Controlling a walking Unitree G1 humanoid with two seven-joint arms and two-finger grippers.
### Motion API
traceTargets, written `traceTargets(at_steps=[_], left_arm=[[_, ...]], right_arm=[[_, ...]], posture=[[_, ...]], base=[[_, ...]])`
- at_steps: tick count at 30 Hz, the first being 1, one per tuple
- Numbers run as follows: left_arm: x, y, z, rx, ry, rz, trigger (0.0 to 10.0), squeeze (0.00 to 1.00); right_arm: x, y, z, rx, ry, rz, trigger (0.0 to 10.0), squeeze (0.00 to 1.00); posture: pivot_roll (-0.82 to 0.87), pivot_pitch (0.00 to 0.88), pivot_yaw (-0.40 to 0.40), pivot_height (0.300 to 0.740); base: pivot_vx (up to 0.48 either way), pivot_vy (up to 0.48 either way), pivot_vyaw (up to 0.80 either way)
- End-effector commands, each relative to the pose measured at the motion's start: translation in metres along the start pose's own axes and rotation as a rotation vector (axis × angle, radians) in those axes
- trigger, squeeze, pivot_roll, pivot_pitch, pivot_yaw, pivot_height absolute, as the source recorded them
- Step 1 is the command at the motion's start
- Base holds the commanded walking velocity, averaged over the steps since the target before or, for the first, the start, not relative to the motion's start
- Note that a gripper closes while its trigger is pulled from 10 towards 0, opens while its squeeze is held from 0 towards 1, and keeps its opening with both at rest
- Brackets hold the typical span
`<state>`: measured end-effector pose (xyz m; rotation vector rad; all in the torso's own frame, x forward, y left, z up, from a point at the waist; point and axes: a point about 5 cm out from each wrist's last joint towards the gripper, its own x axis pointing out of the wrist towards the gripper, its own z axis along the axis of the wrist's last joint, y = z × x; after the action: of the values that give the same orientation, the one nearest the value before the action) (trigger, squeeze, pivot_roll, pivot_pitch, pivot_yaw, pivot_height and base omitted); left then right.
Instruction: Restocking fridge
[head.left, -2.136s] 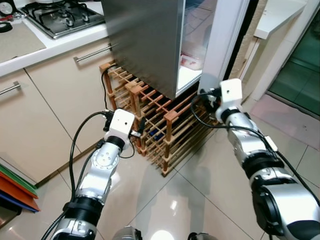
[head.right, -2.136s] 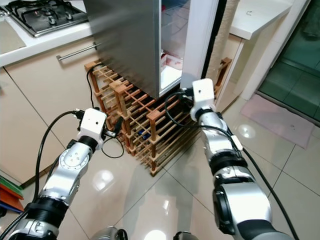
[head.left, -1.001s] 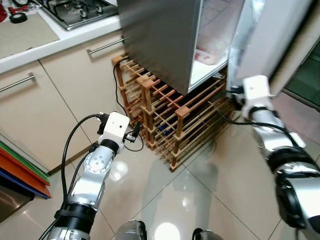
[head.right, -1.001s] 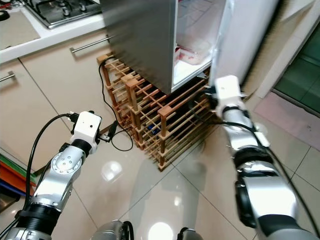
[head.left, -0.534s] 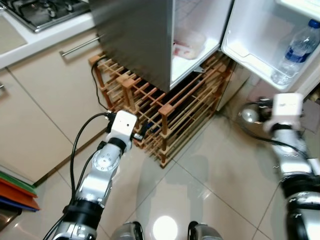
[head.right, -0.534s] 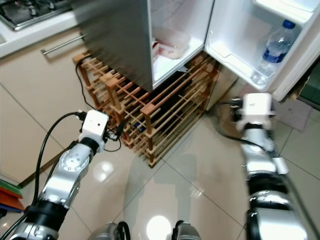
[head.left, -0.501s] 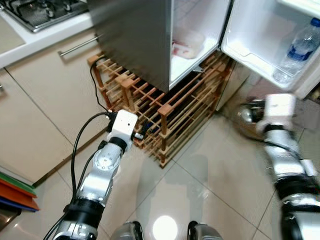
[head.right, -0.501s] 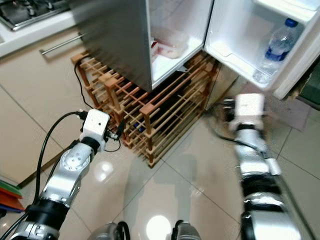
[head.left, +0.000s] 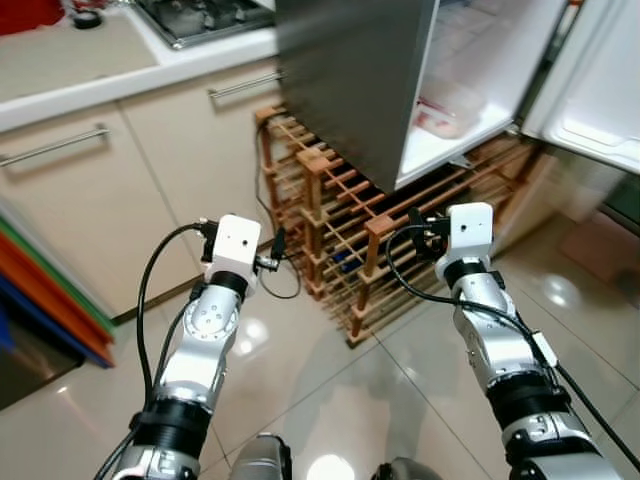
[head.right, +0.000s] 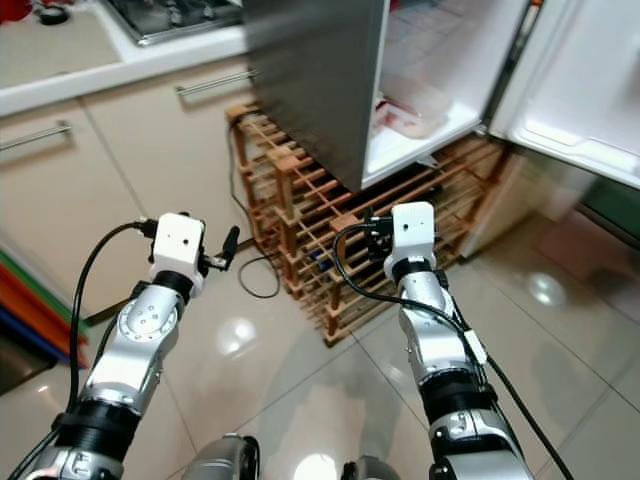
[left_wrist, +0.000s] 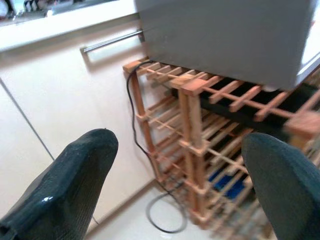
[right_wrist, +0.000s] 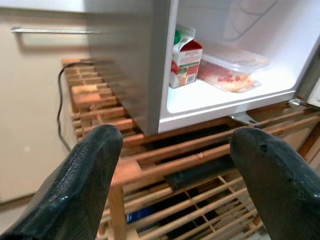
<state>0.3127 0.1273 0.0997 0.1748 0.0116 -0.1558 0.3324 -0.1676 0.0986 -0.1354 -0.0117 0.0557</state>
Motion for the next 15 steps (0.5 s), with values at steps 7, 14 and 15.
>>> traceTargets(at_steps=[7,14,15], left_arm=[[0.003,0.006,0.000,0.021,0.015,0.065,10.0,0.00],[0.004,0.022,-0.007,0.034,0.059,0.144,10.0,0.00],[0.004,0.022,-0.007,0.034,0.059,0.144,10.0,0.00]], right_arm=[[0.002,0.000,0.008,-0.002,-0.011,0.003,10.0,0.00],[-0.004,-0.014,0.005,-0.019,-0.003,-0.034,10.0,0.00],[-0.004,-0.014,0.005,-0.019,-0.003,-0.034,10.0,0.00]], posture=[[0.10,0.042,0.015,0.740],[0.09,0.048,0.022,0.740],[0.09,0.048,0.022,0.740]], base=[[0.194,-0.400,0.60],[0.308,-0.364,0.58],[0.307,-0.368,0.57]])
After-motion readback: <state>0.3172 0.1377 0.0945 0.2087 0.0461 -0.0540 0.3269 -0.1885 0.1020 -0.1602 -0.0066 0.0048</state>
